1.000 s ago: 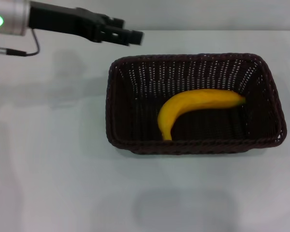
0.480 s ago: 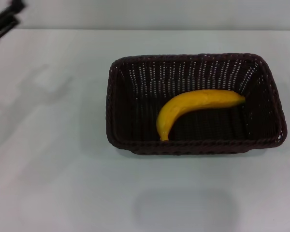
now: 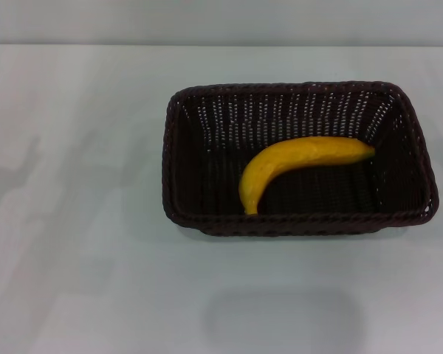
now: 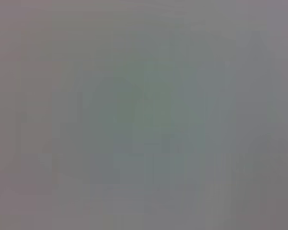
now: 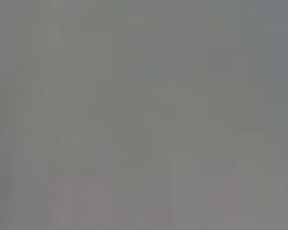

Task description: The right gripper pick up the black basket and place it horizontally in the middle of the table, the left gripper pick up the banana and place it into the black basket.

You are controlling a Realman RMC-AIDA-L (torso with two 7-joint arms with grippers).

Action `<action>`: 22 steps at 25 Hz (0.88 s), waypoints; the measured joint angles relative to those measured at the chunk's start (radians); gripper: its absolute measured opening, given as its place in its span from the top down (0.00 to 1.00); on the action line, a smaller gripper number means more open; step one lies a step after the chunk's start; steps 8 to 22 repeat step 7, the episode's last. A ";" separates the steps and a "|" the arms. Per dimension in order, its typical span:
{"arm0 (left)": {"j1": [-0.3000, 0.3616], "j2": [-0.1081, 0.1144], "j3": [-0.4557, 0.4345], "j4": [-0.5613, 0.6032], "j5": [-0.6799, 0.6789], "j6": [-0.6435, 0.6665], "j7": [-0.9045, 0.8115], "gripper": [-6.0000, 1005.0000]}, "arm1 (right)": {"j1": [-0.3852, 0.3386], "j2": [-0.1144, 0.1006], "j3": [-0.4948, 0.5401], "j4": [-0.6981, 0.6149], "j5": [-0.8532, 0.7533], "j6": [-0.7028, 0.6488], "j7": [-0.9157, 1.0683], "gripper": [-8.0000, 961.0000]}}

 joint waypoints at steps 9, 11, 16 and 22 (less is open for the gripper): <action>-0.042 -0.003 -0.002 -0.118 -0.127 -0.002 0.114 0.13 | 0.005 0.000 0.051 0.044 0.004 -0.001 -0.012 0.11; -0.042 -0.003 -0.002 -0.118 -0.127 -0.002 0.114 0.13 | 0.005 0.000 0.051 0.044 0.004 -0.001 -0.012 0.11; -0.042 -0.003 -0.002 -0.118 -0.127 -0.002 0.114 0.13 | 0.005 0.000 0.051 0.044 0.004 -0.001 -0.012 0.11; -0.042 -0.003 -0.002 -0.118 -0.127 -0.002 0.114 0.13 | 0.005 0.000 0.051 0.044 0.004 -0.001 -0.012 0.11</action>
